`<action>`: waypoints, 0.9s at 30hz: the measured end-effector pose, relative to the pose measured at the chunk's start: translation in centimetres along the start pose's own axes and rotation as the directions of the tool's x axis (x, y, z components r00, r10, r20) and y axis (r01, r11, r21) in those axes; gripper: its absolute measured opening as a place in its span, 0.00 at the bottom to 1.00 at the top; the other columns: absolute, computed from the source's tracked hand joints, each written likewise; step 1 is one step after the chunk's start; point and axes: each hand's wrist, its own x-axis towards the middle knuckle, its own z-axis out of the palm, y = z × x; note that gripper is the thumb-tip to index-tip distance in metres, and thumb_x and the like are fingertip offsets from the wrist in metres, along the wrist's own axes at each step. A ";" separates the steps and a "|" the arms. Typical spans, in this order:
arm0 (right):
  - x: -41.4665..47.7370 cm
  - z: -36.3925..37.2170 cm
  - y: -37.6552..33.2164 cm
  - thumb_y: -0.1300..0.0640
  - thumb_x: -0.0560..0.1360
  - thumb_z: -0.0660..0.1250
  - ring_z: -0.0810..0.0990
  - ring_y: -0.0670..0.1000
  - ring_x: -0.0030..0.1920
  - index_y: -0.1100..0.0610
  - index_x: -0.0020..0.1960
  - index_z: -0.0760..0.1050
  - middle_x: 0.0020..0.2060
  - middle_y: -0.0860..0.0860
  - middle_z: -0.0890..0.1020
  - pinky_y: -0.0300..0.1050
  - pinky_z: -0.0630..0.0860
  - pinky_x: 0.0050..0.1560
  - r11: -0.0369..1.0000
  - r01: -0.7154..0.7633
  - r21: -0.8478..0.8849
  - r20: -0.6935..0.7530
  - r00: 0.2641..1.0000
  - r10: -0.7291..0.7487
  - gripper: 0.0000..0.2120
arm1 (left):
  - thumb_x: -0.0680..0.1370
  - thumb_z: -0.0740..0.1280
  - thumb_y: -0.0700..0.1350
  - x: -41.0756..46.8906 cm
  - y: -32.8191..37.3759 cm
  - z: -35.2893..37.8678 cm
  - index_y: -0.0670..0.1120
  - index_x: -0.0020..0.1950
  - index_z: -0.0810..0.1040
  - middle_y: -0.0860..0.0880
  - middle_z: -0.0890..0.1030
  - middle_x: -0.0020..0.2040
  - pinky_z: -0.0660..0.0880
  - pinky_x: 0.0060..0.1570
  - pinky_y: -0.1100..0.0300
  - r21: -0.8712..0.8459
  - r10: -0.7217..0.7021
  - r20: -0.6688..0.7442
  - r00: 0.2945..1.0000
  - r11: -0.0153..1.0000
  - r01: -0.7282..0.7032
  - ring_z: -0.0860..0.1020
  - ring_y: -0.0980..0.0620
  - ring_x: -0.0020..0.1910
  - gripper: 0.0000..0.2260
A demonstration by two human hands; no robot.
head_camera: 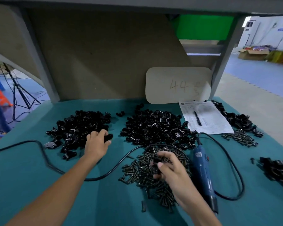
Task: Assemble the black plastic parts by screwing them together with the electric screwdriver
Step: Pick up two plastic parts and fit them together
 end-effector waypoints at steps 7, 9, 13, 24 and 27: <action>-2.1 -0.1 3.4 0.62 0.85 0.61 0.83 0.56 0.59 0.43 0.57 0.82 0.58 0.55 0.85 0.45 0.81 0.52 0.967 -0.043 0.251 0.030 0.999 0.037 0.17 | 0.83 0.65 0.47 -2.7 3.6 -2.0 0.52 0.63 0.70 0.43 0.81 0.50 0.78 0.40 0.54 -0.703 -0.020 0.222 0.975 0.689 0.174 0.82 0.48 0.41 0.10; -2.4 0.1 4.0 0.61 0.84 0.62 0.83 0.54 0.57 0.43 0.58 0.82 0.59 0.55 0.85 0.43 0.80 0.51 0.946 -0.043 0.321 0.034 0.999 0.034 0.15 | 0.85 0.62 0.44 -4.8 4.8 -2.2 0.50 0.62 0.75 0.40 0.81 0.49 0.79 0.39 0.58 -0.810 0.014 0.321 0.947 0.522 0.267 0.82 0.50 0.38 0.06; -2.5 0.5 4.1 0.55 0.78 0.69 0.83 0.50 0.50 0.44 0.63 0.80 0.57 0.55 0.85 0.42 0.80 0.49 0.916 0.023 0.400 0.034 0.999 -0.040 0.15 | 0.83 0.63 0.37 -9.2 6.0 -2.3 0.41 0.60 0.80 0.36 0.78 0.54 0.81 0.39 0.59 -0.857 0.070 0.501 0.863 0.182 0.483 0.83 0.48 0.39 0.09; -3.0 0.0 4.0 0.55 0.76 0.74 0.83 0.52 0.46 0.49 0.68 0.79 0.51 0.56 0.83 0.44 0.82 0.47 0.823 -0.064 0.565 0.190 0.980 -0.054 0.21 | 0.77 0.67 0.57 -14.7 7.6 -1.7 0.45 0.62 0.79 0.48 0.79 0.49 0.74 0.41 0.62 -0.738 0.192 0.590 0.784 0.521 0.428 0.76 0.54 0.41 0.20; -3.1 -0.1 4.0 0.53 0.75 0.77 0.83 0.56 0.50 0.49 0.70 0.77 0.50 0.57 0.83 0.47 0.82 0.51 0.804 -0.080 0.589 0.231 0.970 -0.073 0.24 | 0.82 0.61 0.58 -15.2 7.5 -0.8 0.42 0.60 0.80 0.47 0.79 0.48 0.76 0.43 0.60 -0.727 0.169 0.580 0.797 0.549 0.413 0.76 0.53 0.44 0.21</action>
